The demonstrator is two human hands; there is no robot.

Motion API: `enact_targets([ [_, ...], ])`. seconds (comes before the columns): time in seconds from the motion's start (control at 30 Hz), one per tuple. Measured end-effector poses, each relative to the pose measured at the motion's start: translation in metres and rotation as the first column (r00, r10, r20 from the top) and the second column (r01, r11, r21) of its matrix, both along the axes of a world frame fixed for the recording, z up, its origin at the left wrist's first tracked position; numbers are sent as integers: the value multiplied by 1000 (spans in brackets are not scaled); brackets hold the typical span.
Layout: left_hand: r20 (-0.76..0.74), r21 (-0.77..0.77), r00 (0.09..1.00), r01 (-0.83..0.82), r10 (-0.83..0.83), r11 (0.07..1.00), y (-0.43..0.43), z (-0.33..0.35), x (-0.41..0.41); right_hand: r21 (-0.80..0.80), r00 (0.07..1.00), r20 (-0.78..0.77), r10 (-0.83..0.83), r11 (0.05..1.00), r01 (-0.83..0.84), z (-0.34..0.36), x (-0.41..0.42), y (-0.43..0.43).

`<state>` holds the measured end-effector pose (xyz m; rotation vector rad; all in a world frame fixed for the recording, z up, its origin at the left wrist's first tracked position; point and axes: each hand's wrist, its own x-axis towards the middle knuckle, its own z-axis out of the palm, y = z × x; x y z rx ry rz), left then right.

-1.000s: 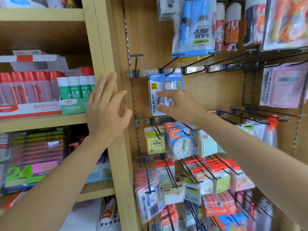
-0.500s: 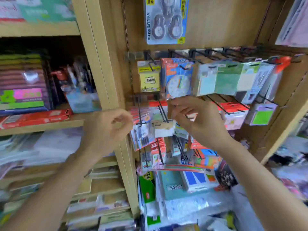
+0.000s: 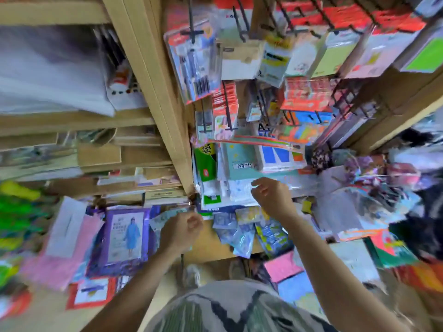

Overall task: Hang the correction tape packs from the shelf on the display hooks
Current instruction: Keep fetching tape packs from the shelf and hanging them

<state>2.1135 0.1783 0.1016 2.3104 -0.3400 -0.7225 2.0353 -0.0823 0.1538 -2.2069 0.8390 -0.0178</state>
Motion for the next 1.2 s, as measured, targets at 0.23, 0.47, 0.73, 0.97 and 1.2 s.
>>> enact_targets([
  [0.23, -286, 266, 958, 112, -33, 957, 31, -84, -59, 189, 930, -363, 55, 982, 15, -105, -67, 23],
  [0.47, -464, 361, 880, 294, -103, 885, 38, -147, -78, 298, 826, -562, 56, 944, 139, -199, -117, 16],
  [0.73, -483, 353, 867, 325, -127, 877, -31, -230, -70, 334, 785, -620, 16, 910, 245, -292, -146, -32],
  [0.97, -335, 220, 871, 443, -359, 869, -145, -319, -73, 282, 804, -576, -150, 886, 367, -370, -167, -78],
  [1.2, 231, 295, 621, 689, -749, 662, -252, -407, -83, 287, 788, -503, -354, 792, 539, -417, -174, -95],
])
